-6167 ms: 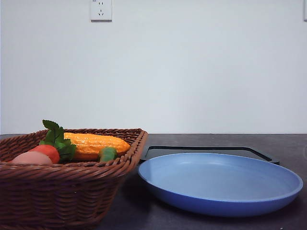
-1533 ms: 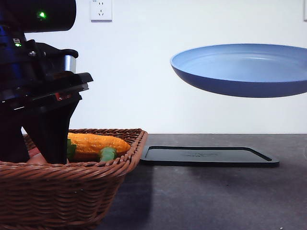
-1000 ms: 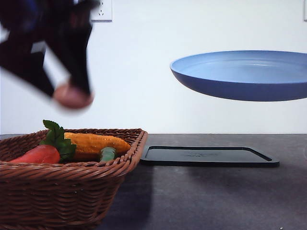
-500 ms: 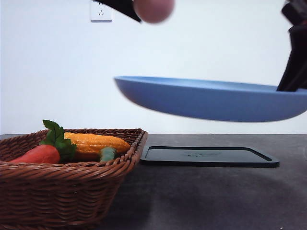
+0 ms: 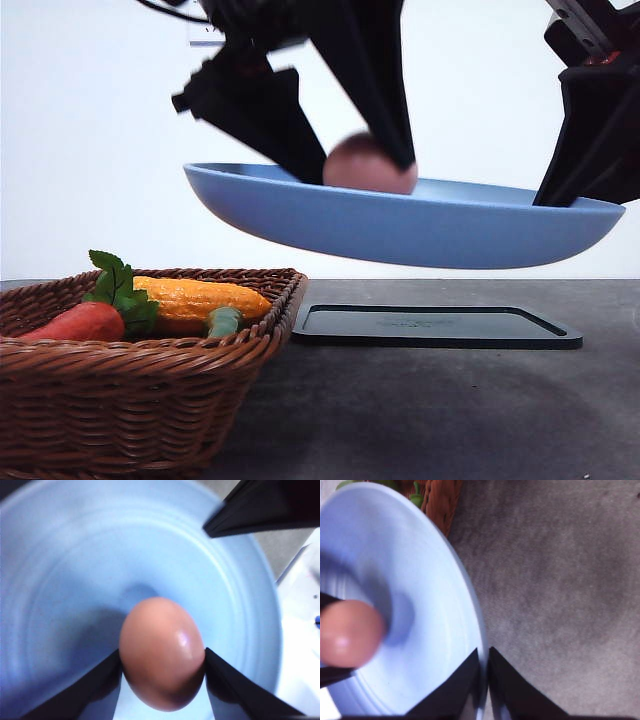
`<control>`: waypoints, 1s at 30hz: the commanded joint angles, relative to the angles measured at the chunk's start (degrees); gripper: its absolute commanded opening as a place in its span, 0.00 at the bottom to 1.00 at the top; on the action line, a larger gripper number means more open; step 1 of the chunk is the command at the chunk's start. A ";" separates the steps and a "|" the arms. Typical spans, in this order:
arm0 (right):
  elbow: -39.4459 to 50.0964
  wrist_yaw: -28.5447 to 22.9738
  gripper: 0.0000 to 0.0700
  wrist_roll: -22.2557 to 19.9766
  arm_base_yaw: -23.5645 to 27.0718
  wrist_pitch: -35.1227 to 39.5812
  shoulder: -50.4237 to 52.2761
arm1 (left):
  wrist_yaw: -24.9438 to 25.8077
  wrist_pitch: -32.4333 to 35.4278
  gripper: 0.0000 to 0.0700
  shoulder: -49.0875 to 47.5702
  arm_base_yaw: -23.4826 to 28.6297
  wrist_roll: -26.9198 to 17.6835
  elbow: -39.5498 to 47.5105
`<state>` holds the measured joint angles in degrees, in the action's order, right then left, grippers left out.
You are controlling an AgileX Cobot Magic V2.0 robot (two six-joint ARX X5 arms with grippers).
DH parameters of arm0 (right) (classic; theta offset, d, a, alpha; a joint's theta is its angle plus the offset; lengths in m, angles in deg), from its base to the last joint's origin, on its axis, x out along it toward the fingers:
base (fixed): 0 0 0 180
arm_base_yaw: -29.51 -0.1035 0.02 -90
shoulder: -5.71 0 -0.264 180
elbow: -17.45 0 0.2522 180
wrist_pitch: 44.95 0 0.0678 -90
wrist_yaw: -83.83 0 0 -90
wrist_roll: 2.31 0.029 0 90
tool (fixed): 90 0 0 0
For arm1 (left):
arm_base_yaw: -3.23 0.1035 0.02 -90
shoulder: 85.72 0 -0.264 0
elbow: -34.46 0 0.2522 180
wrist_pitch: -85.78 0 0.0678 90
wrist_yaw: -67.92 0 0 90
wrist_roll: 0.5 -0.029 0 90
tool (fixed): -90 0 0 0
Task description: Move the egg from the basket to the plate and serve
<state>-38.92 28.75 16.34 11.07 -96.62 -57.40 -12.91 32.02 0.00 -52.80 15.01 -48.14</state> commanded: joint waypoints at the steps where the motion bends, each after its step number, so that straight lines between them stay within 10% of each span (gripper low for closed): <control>1: -1.25 0.70 0.00 0.86 -0.31 0.55 -0.52 | -0.01 0.21 0.32 0.88 -0.68 -1.14 -0.83; 9: -1.25 1.08 0.00 1.12 -0.31 0.58 -0.52 | -0.06 0.74 0.58 0.93 -0.76 -1.08 -0.96; 19: -1.28 1.08 0.00 1.52 -0.13 0.49 -1.20 | -2.10 -3.53 0.59 -3.00 -0.32 -1.50 -6.28; 30: -3.29 1.07 0.00 -3.01 6.08 -1.93 -10.86 | -23.79 -14.73 0.58 -18.29 1.73 -3.91 -10.58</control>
<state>-40.81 29.20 15.14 16.83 -98.86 -67.28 -34.45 17.24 -17.52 -50.74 12.13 -57.41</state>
